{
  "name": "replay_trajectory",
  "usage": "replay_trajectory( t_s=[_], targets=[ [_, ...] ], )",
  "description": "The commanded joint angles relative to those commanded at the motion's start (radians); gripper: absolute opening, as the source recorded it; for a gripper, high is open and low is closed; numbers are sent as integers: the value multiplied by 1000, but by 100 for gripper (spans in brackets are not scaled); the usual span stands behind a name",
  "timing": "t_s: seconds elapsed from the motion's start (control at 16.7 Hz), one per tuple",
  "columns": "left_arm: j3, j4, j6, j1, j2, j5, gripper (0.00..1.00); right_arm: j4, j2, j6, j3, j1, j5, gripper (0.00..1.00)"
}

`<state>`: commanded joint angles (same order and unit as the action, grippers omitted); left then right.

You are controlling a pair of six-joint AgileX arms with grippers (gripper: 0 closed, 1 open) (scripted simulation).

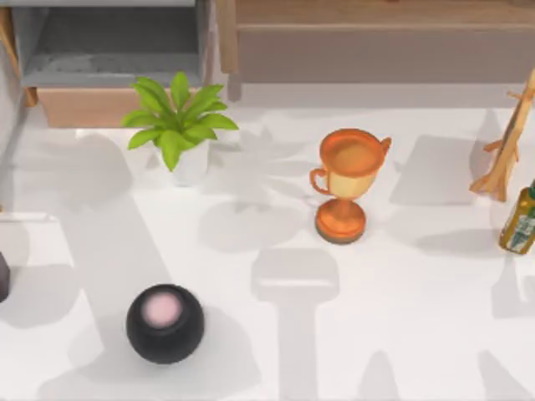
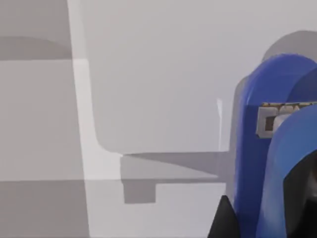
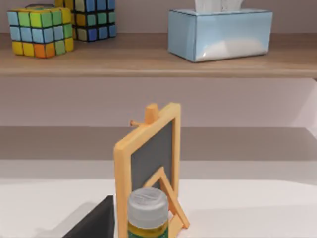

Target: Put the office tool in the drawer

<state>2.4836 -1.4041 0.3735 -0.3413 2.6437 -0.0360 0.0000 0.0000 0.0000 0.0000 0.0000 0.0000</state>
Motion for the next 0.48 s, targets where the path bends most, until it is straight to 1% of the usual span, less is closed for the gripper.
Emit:
replay_trajectory(
  t_s=[0.48],
  targets=[
    [0,0,0,0,0,0,68,0,0,0,0,0,0,100]
  ],
)
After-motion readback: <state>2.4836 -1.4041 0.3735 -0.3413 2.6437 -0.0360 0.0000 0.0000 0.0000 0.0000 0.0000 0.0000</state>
